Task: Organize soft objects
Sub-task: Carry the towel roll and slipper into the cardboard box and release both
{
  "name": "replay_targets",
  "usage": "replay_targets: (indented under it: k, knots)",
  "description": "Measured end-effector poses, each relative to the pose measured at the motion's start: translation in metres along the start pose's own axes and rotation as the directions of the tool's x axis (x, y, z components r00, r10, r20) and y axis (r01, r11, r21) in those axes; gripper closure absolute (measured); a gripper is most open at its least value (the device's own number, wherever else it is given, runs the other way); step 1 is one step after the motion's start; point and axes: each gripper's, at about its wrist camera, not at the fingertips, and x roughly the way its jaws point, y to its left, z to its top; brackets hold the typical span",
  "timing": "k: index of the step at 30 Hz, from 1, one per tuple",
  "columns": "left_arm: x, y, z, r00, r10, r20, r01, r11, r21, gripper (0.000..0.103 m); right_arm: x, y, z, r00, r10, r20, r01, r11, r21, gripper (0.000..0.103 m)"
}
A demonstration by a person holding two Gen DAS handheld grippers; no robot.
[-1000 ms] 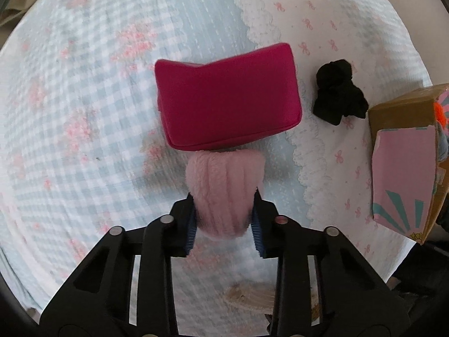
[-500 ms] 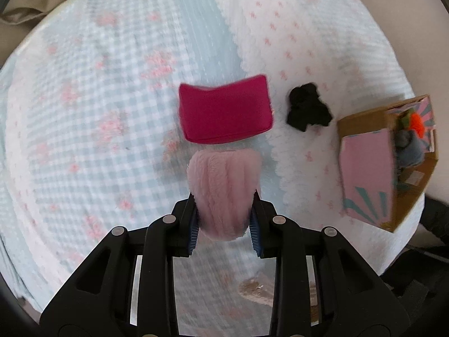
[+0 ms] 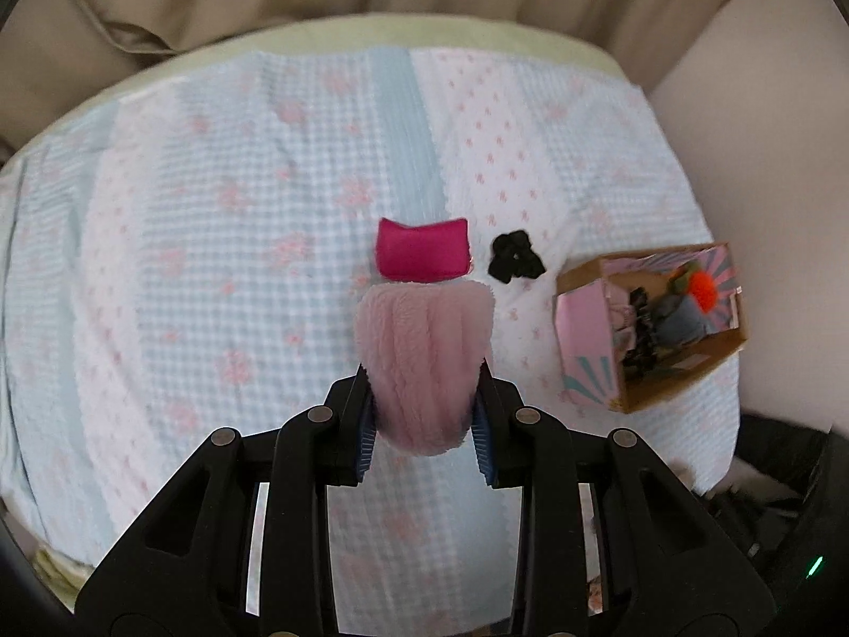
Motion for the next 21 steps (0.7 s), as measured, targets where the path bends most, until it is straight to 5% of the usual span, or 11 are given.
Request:
replay_targets:
  k: [11,21]
  knots:
    - [-0.108,-0.028,-0.076,0.991,0.025,0.130,-0.016,0.998,-0.069,0.076,-0.121,-0.032,0.005,0.984,0.040,0.173,-0.029,0.997,-0.066,0.051]
    - [-0.127,-0.103,-0.099,0.984,-0.008,0.181,0.019,0.998,-0.055,0.076,-0.171,-0.087,-0.004,0.969,0.059,0.240,-0.038,0.995,-0.093,0.051]
